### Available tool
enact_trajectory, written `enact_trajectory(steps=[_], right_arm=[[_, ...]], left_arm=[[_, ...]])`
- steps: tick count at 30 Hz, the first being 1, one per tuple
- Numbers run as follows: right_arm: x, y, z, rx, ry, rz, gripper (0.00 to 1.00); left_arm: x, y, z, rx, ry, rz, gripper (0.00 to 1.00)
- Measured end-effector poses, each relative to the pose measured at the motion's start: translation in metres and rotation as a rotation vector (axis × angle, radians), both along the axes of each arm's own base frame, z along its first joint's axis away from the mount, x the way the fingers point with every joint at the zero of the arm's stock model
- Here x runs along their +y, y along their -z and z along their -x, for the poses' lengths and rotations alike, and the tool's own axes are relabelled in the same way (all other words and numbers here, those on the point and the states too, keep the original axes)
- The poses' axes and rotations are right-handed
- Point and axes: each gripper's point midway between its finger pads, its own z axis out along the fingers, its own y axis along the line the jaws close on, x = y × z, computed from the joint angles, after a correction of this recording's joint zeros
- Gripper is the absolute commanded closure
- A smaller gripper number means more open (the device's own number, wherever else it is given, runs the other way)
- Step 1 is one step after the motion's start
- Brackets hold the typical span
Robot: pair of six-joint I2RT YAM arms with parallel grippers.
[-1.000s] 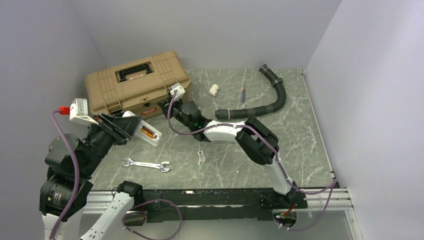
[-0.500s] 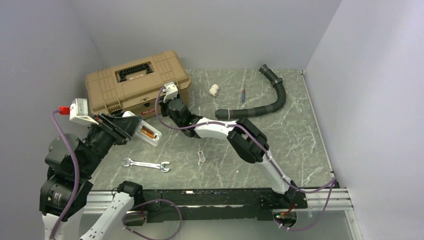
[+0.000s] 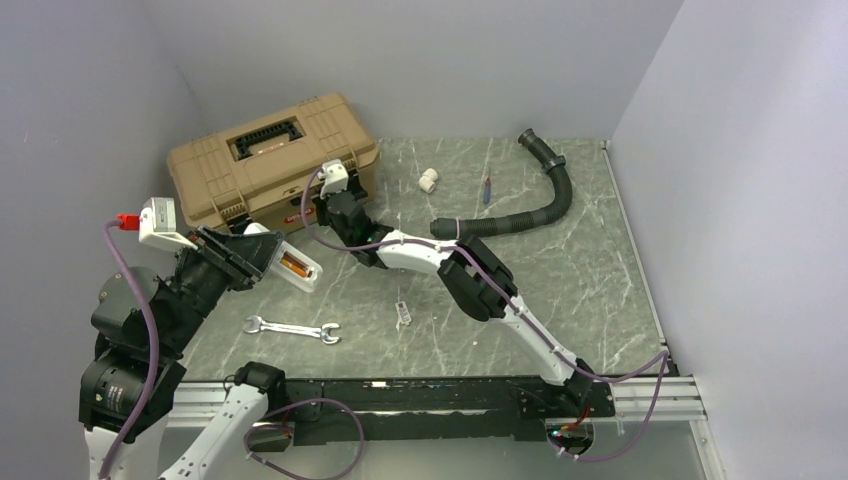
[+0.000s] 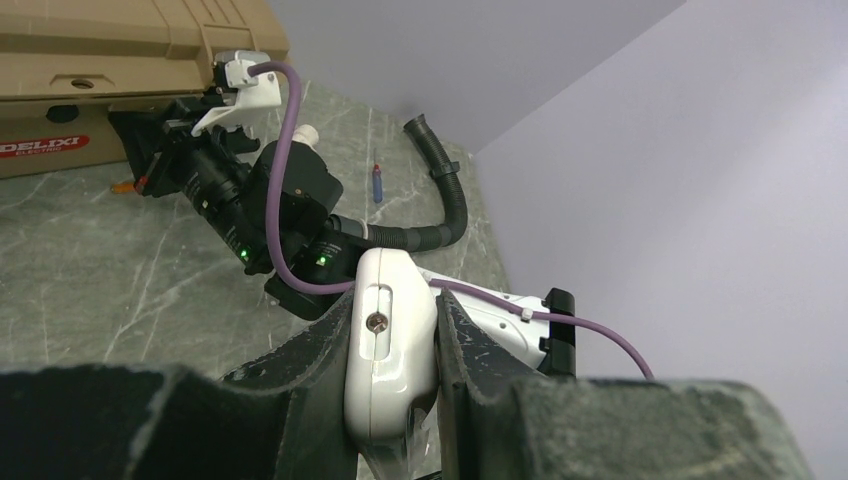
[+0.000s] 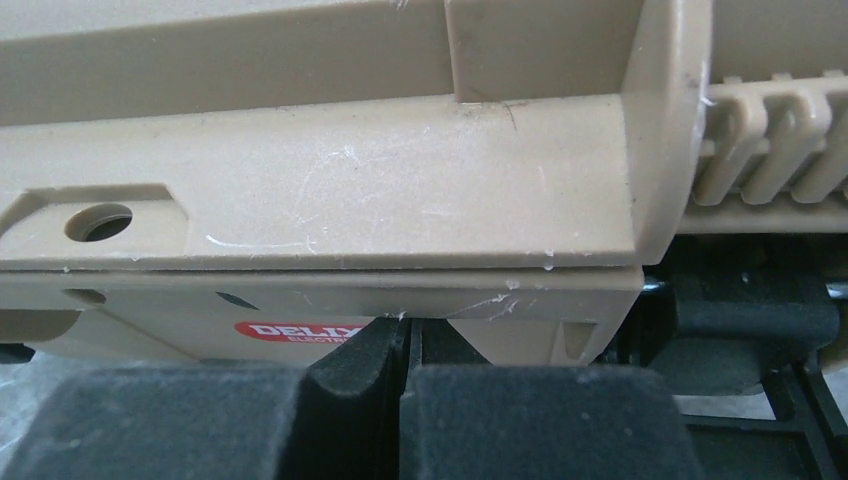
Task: Load the batteries into the remote control
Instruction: Adjust the distractor at the corner of the board.
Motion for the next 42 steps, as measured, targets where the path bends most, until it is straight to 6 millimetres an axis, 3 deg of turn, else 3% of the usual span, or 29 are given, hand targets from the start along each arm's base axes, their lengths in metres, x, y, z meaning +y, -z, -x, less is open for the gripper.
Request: enact_trajectory(steps=[11,15,19,22,26,29,37,42], right_arm=[[-0.008,0.006,-0.013,-0.030,-0.003,-0.004,0.97],[-0.033,0.028,0.000,-0.024,-0.020,0.033,0.79],[-0.048,0.023,0.031,-0.025,-0.052,0.019,0.60],[-0.056,0.010,0.047,-0.024,-0.035,-0.017,0.53],[-0.052,-0.004,0.056,-0.032,-0.029,-0.080,0.51],[-0.053,-0.003,0.055,-0.029,-0.025,-0.078,0.50],[-0.038,-0.013,0.032,-0.045,-0.005,-0.111,0.51],[-0.023,-0.006,0.023,-0.034,-0.005,-0.100,0.52]], left_arm=[[0.000,0.000,0.000,0.000,0.000,0.000,1.00],[0.000,0.000,0.000,-0.002,0.000,-0.006,1.00],[0.000,0.000,0.000,-0.003,0.001,-0.006,1.00],[0.000,0.000,0.000,-0.003,0.001,-0.006,1.00],[0.000,0.000,0.000,-0.003,0.002,-0.006,1.00],[0.000,0.000,0.000,-0.003,0.001,-0.006,1.00],[0.001,-0.002,0.004,-0.015,0.001,-0.004,1.00],[0.002,-0.001,0.004,-0.014,0.000,-0.007,1.00]])
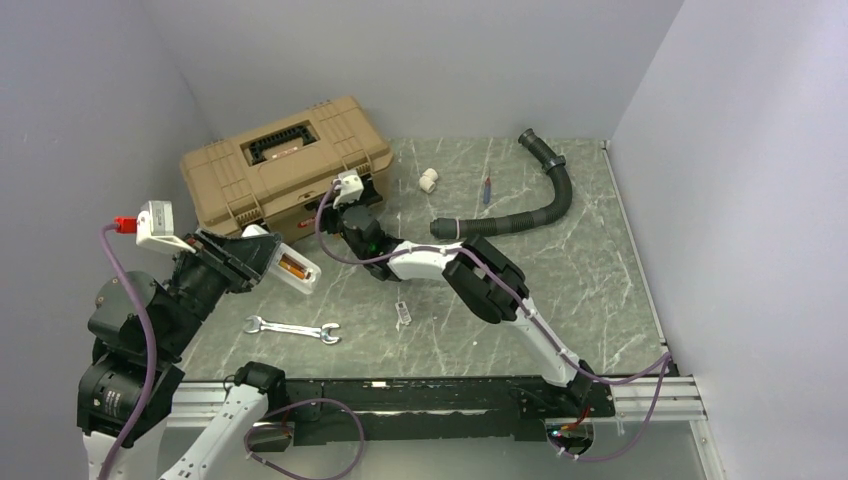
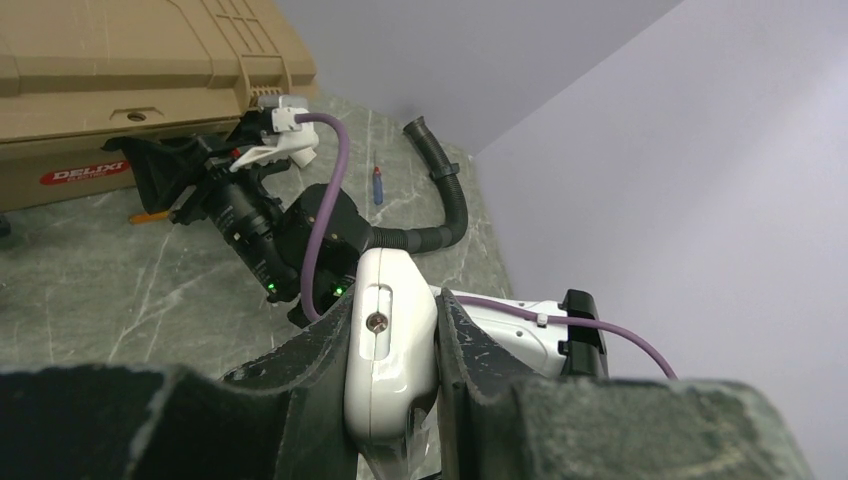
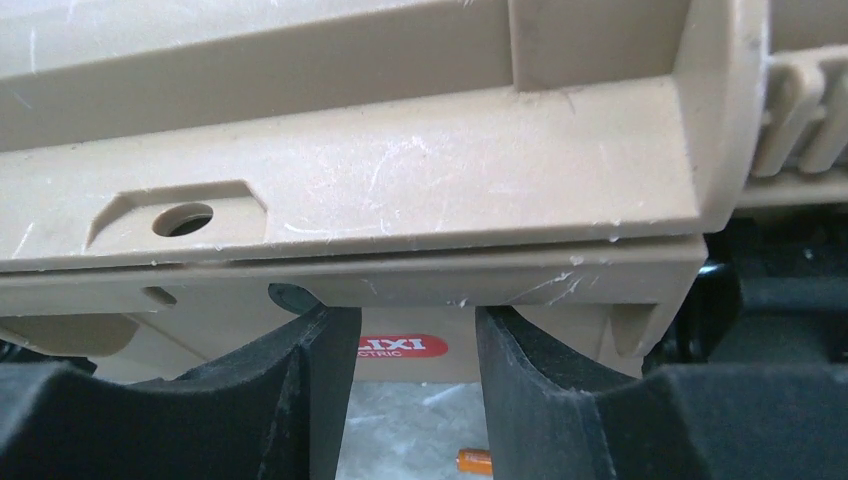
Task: Load the batteries into the remote control
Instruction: Adjust the distractor at the corner of the board, then move the battery to the center of the board.
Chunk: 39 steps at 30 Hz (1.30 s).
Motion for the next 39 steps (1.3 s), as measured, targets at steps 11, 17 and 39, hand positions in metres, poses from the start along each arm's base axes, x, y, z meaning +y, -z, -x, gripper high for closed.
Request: enact_trajectory(steps=[11,17,39], right_arm=[[0.023,0.002,-0.035,0.002,-0.007,0.011,0.52],[0.028,0.002,-0.046,-0.012,-0.035,0.034,0.51],[-0.019,0.008,0.001,-0.063,-0.093,0.131,0.50]], left_arm=[[0.000,0.000,0.000,-0.001,0.000,-0.003,1.00],[0.000,0.000,0.000,-0.001,0.000,-0.004,1.00],[0.000,0.001,0.000,0.001,0.000,-0.003,1.00]])
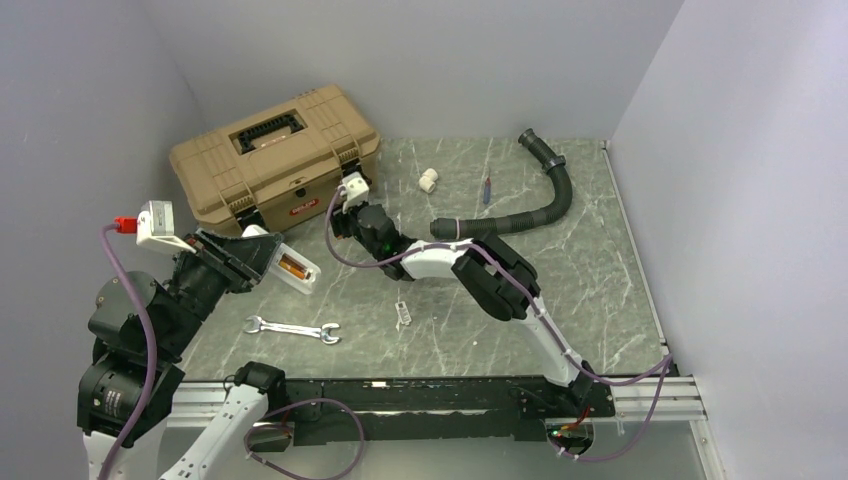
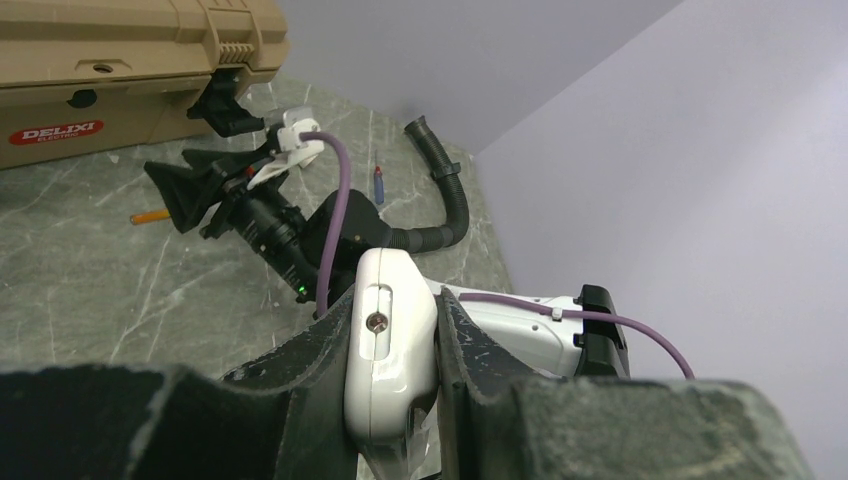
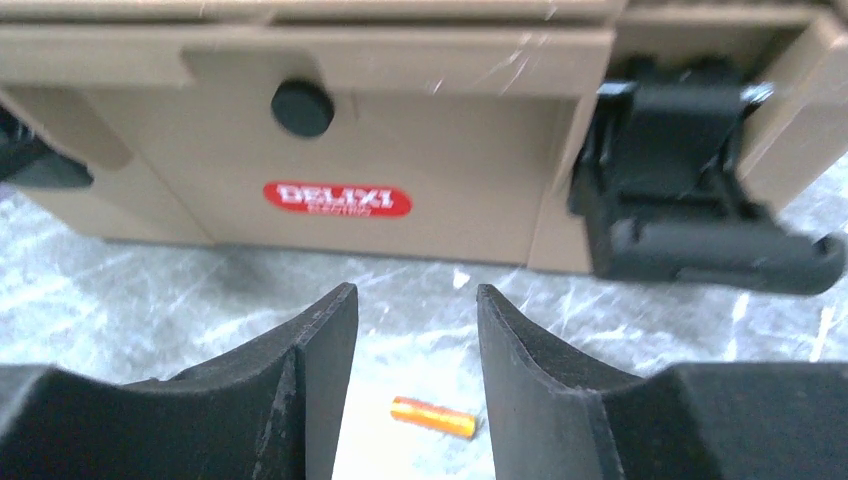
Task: Load the batteries into the remote control
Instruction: Move the battery to the center of the board.
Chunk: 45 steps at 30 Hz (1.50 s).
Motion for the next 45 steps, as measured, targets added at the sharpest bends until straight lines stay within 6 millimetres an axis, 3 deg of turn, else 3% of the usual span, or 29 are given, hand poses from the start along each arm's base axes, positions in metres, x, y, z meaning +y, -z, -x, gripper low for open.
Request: enact_trajectory(steps=[3,7,14,19,23,45], right_arm=[[0.002,0.013,0.010,0.015,-0.013,0.030,0.50],[0.007,0.014,0.018,0.017,-0.021,0.027,0.51],[0.006,0.018,0.004,0.029,0.045,0.016,0.51],[0.006,0.032,-0.006,0.064,0.094,0.021,0.51],[0.003,0.049,-0.006,0.108,0.120,0.039,0.52],[-0.006,0.101,-0.001,0.273,0.175,0.118,0.53]], left_arm=[[0.000,0.000,0.000,0.000,0.000,0.000,1.00],[0.000,0.000,0.000,0.000,0.000,0.000,1.00],[0.000,0.000,0.000,-0.001,0.000,-0.001,1.00],[0.000,0.000,0.000,0.000,0.000,-0.001,1.00],[0.000,0.000,0.000,0.000,0.000,-0.001,1.00],[0.003,0.002,0.003,0.000,-0.009,-0.004,1.00]])
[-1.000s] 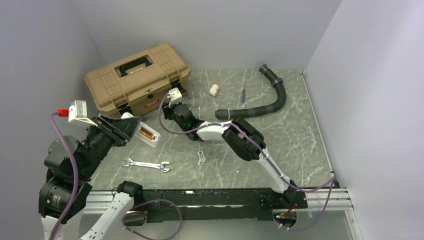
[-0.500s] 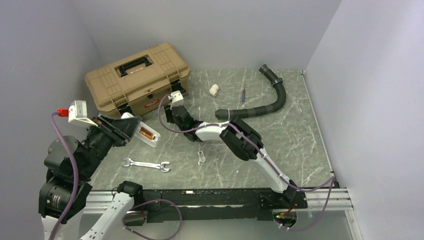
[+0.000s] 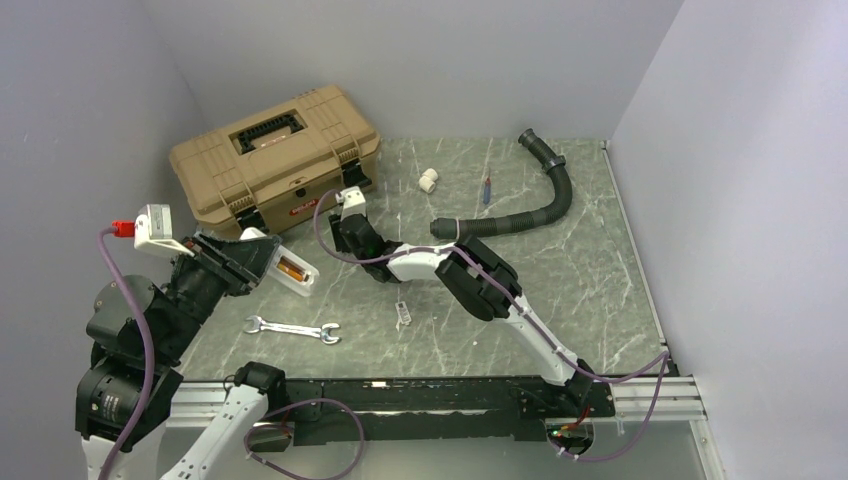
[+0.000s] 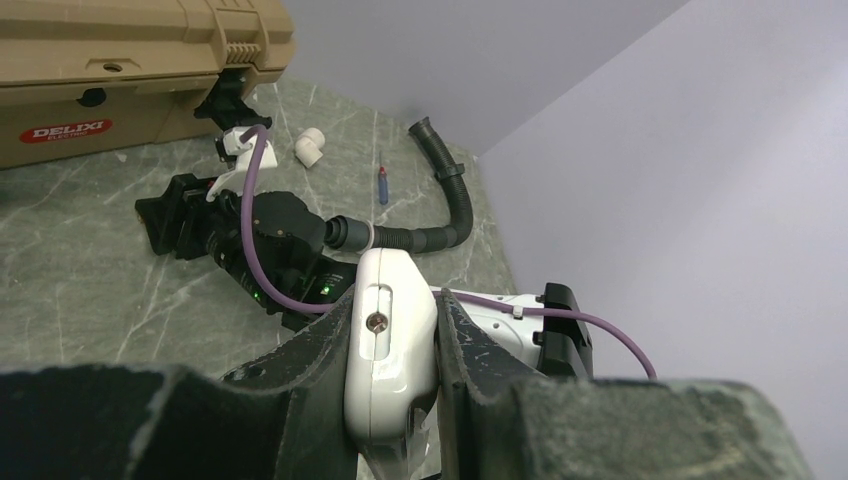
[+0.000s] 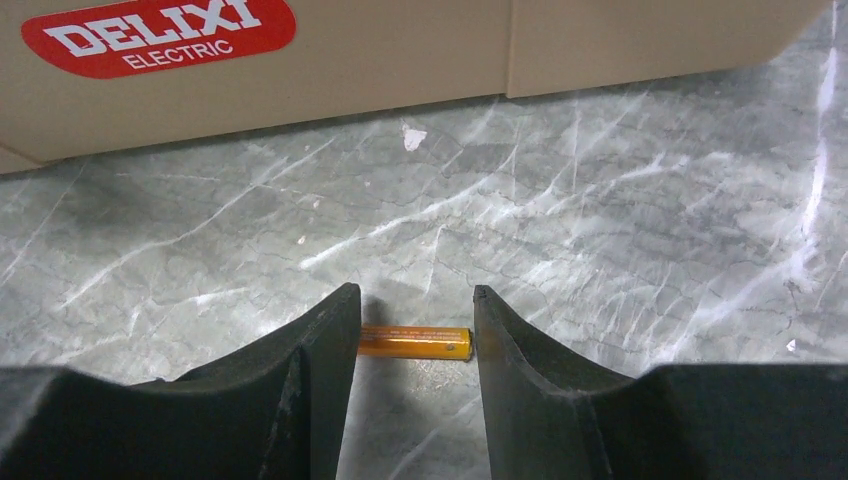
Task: Load the batteries into the remote control
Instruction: Move the battery to the center of the board.
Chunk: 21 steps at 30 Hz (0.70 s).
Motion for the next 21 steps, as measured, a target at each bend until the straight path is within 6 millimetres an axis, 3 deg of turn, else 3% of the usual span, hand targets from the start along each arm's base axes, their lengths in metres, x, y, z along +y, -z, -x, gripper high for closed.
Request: enact_trajectory(steps=[15,21], right_arm=[[-0.007,0.002,0.002,0.056,0.039,0.027,0.52],[-0.021,0.003,0.014,0.102,0.040,0.070,0.52]], left_arm=[[0.002,0.001,0.000,0.004,-0.008,-0.003,1.00],[0.002,0.001,0.000,0.004,-0.008,-0.003,1.00]])
